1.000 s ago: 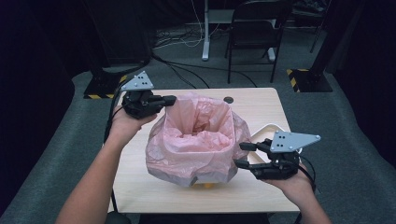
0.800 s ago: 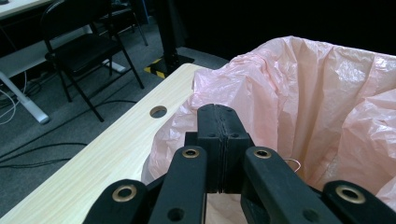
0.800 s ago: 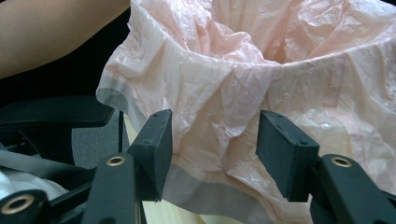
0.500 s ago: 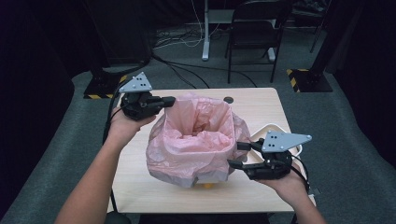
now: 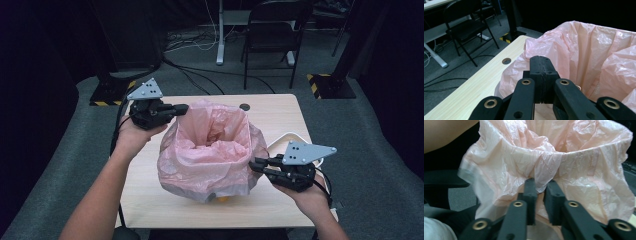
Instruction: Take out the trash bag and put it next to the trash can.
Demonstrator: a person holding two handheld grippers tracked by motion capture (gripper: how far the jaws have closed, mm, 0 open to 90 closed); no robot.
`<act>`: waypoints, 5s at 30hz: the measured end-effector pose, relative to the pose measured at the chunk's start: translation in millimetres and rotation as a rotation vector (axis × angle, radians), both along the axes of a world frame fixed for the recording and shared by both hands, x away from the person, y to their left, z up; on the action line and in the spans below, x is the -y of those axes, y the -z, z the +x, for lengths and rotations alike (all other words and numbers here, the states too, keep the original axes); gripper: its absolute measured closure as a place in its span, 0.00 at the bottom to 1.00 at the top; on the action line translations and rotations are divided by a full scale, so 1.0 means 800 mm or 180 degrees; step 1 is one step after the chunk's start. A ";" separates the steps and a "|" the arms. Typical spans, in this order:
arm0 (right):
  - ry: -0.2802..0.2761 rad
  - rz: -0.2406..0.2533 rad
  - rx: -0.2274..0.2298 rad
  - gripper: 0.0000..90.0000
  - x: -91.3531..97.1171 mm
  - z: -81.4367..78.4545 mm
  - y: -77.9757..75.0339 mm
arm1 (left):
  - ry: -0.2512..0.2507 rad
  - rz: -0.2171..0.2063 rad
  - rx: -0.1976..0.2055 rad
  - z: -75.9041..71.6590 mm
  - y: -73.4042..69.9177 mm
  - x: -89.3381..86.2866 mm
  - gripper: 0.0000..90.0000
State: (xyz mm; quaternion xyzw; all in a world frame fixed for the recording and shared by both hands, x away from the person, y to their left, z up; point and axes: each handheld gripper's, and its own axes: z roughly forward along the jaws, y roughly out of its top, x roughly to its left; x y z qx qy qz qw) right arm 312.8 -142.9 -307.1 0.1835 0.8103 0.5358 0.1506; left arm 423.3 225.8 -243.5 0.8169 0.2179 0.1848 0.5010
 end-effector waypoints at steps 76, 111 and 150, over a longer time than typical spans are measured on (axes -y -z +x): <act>-0.0176 0.0212 0.0408 0.98 -0.036 0.034 -0.077 | 0.0461 -0.0298 -0.0004 -0.040 -0.041 0.014 1.00; -0.0266 0.0066 0.0269 0.99 -0.080 0.078 -0.077 | 0.0762 -0.0416 -0.0153 -0.043 -0.020 0.034 1.00; -0.0294 -0.0004 0.0264 0.99 -0.092 0.081 -0.075 | 0.0755 -0.0486 -0.0232 -0.045 -0.020 0.052 0.45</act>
